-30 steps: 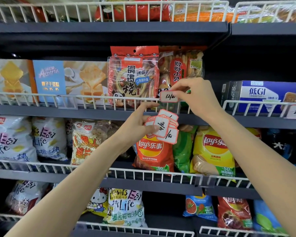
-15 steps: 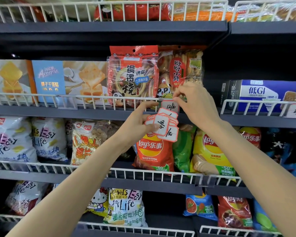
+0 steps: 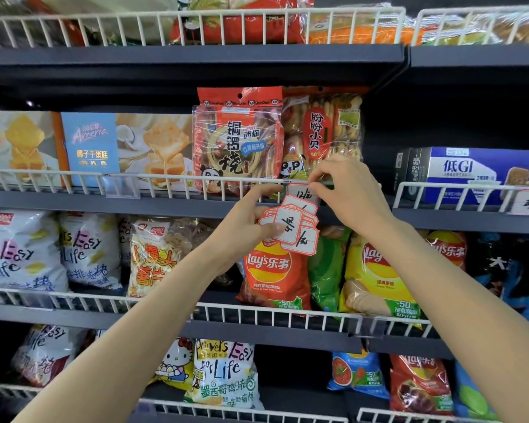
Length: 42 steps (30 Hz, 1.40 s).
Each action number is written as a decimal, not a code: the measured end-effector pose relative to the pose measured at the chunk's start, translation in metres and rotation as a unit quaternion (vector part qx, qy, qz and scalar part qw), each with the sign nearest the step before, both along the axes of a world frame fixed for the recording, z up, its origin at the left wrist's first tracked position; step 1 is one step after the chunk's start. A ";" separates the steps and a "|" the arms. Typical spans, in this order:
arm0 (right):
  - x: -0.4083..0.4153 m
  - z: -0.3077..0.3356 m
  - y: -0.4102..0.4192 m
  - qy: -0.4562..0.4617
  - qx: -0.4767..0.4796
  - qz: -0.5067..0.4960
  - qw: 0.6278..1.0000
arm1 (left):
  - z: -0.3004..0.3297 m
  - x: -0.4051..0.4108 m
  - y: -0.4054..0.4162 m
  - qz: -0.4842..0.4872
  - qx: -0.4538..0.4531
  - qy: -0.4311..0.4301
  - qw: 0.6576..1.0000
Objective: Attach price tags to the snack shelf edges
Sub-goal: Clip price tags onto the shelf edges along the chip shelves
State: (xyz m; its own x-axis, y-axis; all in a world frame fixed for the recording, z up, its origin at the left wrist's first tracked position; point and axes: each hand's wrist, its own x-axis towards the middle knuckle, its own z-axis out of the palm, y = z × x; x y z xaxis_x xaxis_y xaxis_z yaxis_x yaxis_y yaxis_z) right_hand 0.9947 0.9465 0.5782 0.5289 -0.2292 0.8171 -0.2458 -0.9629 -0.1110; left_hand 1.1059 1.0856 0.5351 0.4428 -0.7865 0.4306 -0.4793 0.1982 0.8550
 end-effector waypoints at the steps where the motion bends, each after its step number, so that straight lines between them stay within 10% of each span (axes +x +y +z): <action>1: 0.000 0.001 0.000 -0.004 0.004 0.002 1.000 | 0.001 0.000 0.000 0.001 -0.001 0.001 1.000; 17: -0.011 -0.013 0.005 -0.083 0.063 0.107 0.989 | 0.002 -0.006 0.002 0.041 -0.058 0.028 0.997; 24: -0.015 -0.029 0.030 0.028 0.399 0.295 0.868 | -0.011 -0.004 0.022 0.070 -0.088 0.064 0.992; 38: 0.083 -0.042 0.166 -0.052 0.418 0.339 0.841 | -0.017 0.084 0.158 0.094 -0.078 0.020 0.992; 42: 0.117 -0.052 0.216 -0.077 0.530 0.385 0.752 | -0.010 0.122 0.203 0.049 -0.060 0.027 0.997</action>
State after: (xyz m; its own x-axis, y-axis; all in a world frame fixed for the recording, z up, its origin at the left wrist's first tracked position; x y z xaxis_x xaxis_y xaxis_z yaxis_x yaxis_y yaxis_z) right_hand 1.1122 1.1626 0.5266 0.7559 -0.4693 0.4565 0.4331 -0.1645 -0.8862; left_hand 1.2278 1.2888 0.5251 0.5394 -0.6825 0.4933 -0.4555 0.2562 0.8526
